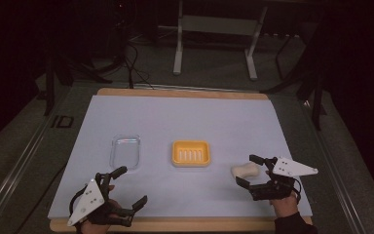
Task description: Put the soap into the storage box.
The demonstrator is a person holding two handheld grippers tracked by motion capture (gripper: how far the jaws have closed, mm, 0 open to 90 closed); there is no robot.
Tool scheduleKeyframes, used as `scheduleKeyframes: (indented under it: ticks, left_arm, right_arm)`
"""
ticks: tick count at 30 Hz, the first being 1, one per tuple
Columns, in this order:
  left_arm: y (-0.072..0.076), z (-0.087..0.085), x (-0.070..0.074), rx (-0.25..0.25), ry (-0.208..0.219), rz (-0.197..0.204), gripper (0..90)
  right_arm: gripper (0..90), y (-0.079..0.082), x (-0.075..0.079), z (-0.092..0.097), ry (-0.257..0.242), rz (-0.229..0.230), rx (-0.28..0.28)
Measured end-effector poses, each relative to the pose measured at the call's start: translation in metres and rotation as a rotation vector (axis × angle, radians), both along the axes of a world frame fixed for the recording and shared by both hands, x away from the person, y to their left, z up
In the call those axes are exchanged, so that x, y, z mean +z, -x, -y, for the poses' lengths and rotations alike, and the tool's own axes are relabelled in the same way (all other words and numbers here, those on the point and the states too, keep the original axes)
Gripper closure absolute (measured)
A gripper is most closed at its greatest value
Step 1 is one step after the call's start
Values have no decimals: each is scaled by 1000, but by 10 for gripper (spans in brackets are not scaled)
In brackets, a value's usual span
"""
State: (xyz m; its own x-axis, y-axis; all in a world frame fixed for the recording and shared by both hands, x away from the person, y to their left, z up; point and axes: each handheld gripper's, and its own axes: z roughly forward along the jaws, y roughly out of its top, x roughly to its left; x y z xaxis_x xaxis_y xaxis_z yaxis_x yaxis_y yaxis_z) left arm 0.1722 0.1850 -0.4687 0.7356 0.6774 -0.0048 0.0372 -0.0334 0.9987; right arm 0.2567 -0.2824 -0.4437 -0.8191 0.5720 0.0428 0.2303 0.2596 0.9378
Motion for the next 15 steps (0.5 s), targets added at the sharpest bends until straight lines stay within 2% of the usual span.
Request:
scheduleKeyframes:
  ticks: [6,11,15]
  left_arm:
    - [0,0,0,-4,-2,-3,0]
    - [-1,1,0,-5,-4,-4,0]
    - [0,0,0,-2,-7,-4,0]
  right_arm:
    - [101,-2,0,-3,22,-23,56]
    - [101,-5,5,-1,33,-13,68]
    - [100,-10,9,0,35,-31,102]
